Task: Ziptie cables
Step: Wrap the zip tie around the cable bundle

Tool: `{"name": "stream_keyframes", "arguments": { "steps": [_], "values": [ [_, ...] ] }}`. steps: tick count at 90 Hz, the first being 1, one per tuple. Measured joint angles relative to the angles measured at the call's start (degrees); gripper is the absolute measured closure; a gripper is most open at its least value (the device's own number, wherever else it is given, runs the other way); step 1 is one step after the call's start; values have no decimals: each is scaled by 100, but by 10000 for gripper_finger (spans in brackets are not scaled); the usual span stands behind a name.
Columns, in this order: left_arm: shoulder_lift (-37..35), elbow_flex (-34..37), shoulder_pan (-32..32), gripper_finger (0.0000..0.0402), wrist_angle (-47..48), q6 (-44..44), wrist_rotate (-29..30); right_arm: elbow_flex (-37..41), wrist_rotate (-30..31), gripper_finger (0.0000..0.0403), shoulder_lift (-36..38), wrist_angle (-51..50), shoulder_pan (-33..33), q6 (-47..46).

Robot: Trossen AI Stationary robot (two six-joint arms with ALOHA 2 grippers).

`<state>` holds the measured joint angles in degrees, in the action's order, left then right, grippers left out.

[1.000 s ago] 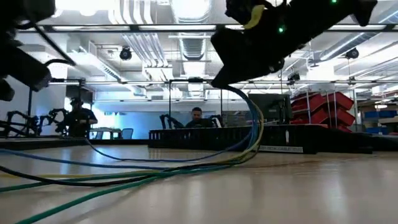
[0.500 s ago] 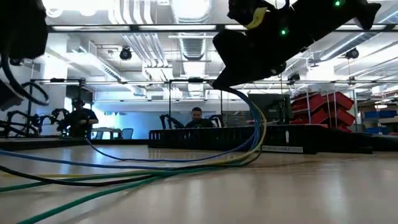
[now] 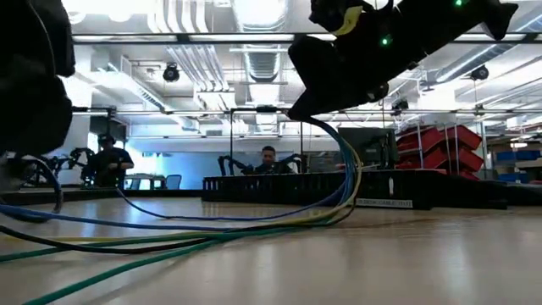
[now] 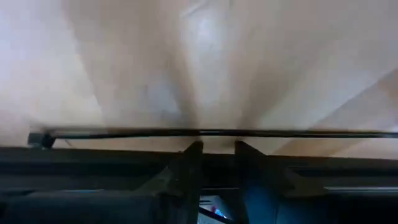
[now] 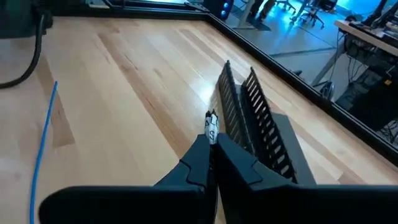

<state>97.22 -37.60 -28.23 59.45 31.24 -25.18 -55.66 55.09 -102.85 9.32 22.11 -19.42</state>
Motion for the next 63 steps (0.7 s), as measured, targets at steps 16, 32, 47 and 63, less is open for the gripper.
{"name": "stream_keyframes", "arguments": {
  "steps": [16,32,47,63],
  "values": [
    [363,-578,26,336,284,-740,782,0,-2,400,0,7,-2,-9],
    [486,-1157,177,342,484,-1512,1994,-2,-43,400,0,37,-2,-6],
    [467,-1659,570,343,6,-2047,3325,-9,-157,400,0,47,-11,24],
    [502,-2205,1077,343,-1670,-2611,4413,-9,-157,400,0,44,-12,168]
  ]
}}
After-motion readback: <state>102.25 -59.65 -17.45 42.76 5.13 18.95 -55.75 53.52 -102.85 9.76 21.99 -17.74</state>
